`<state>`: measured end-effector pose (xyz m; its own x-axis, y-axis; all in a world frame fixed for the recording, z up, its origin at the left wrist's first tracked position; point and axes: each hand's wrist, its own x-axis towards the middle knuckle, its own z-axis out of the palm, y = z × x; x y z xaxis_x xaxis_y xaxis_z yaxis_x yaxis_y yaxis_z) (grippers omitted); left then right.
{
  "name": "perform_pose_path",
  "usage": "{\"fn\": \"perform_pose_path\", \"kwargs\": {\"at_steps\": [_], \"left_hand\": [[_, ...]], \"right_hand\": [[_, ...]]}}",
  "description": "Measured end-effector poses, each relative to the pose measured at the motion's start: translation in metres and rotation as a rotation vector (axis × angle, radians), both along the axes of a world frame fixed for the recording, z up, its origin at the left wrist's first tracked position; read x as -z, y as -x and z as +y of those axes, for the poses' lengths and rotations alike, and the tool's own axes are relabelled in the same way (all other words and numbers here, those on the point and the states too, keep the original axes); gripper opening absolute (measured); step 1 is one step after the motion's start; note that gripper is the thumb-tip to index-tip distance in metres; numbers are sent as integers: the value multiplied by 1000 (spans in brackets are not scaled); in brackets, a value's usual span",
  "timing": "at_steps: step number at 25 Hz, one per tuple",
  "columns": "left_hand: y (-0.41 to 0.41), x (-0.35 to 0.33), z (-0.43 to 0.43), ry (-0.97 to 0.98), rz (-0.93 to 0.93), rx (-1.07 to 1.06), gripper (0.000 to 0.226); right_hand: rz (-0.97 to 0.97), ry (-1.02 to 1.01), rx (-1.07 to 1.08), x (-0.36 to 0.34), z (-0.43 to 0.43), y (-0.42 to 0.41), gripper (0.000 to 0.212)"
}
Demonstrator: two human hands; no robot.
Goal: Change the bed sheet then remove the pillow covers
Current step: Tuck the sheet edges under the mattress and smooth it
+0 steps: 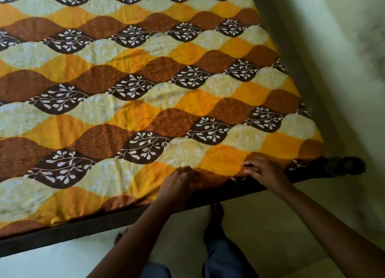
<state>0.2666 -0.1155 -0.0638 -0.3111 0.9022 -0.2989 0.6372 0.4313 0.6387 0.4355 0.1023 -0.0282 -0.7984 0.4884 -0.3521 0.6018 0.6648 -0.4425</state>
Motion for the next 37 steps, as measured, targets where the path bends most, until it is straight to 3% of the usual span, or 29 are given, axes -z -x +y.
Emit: {"fn": "perform_pose_path", "kwargs": {"at_steps": [5, 8, 13, 17, 19, 21, 22, 24, 25, 27, 32, 35, 37], "left_hand": [[-47, 8, 90, 32, 194, 148, 26], [-57, 6, 96, 28, 239, 205, 26], [-59, -2, 104, 225, -3, 111, 23], [-64, -2, 110, 458, -234, -39, 39], [-69, -4, 104, 432, -308, -100, 58], [-73, -8, 103, 316, -277, -99, 60], [-73, -7, 104, 343, -238, -38, 59], [-74, -2, 109, 494, -270, -40, 81], [-72, 4, 110, 503, -283, -75, 82], [-74, 4, 108, 445, -283, -67, 55], [-67, -2, 62, 51, -51, -293, 17], [-51, -13, 25, 9, 43, -236, 34], [-41, -13, 14, 239, 112, -173, 42]], "right_hand": [[0, -116, -554, 26, 74, -26, 44], [99, -91, -711, 30, 82, -19, 33], [-102, 157, -755, 32, 98, -12, 14], [-273, 169, -793, 38, 97, 2, 21], [-410, 238, -749, 40, 95, 3, 27], [-568, 343, -684, 37, 95, -1, 41], [-623, 373, -664, 36, 97, -5, 46], [-667, 425, -641, 38, 100, -12, 47], [-657, 459, -607, 40, 100, -17, 46], [-535, 483, -475, 47, 99, -26, 43], [17, 280, -327, 39, 78, -32, 20], [115, 409, -345, 26, 40, -4, 21], [12, 499, -355, 30, 16, 20, 27]]}}
